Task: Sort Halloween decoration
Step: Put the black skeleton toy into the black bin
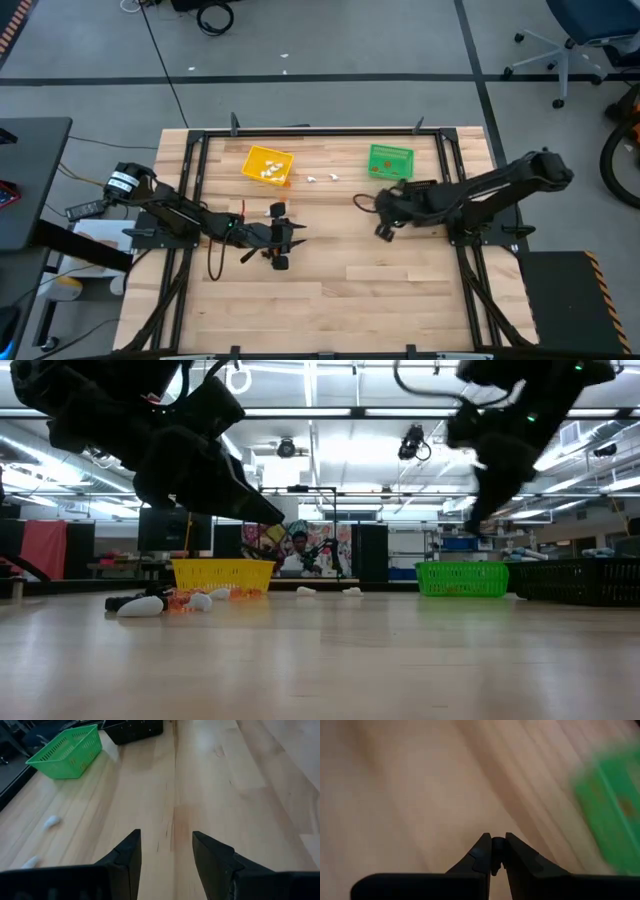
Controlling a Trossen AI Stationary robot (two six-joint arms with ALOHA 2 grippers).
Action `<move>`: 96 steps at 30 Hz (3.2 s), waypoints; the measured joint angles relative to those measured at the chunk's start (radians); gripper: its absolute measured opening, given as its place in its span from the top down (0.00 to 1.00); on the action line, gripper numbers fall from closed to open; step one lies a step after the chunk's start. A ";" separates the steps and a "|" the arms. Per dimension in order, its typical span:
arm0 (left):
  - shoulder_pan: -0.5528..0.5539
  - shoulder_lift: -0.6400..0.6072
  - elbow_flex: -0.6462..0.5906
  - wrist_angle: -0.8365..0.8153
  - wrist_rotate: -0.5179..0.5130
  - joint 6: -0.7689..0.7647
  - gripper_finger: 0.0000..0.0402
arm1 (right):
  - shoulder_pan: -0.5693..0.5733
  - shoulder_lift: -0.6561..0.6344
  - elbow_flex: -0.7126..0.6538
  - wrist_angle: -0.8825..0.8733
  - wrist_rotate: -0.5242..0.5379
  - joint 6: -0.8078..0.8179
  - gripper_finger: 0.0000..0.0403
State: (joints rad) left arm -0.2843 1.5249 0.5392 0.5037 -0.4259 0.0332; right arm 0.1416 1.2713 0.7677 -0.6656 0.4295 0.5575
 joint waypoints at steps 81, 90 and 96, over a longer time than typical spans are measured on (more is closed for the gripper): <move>-0.088 -0.201 0.177 -1.051 0.127 -0.146 0.65 | -0.055 0.543 0.080 1.084 -0.268 -0.430 0.71; -0.049 -0.106 0.276 -1.155 0.151 -0.052 0.65 | -0.050 0.543 0.080 1.088 -0.266 -0.447 0.71; -0.051 -0.099 0.292 -1.242 0.135 0.100 0.65 | -0.043 0.543 0.080 1.072 -0.262 -0.448 0.71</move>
State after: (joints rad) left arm -0.3355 1.4259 0.8310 -0.7385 -0.2909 0.1334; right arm 0.0990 1.8145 0.8474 0.4061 0.1673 0.1097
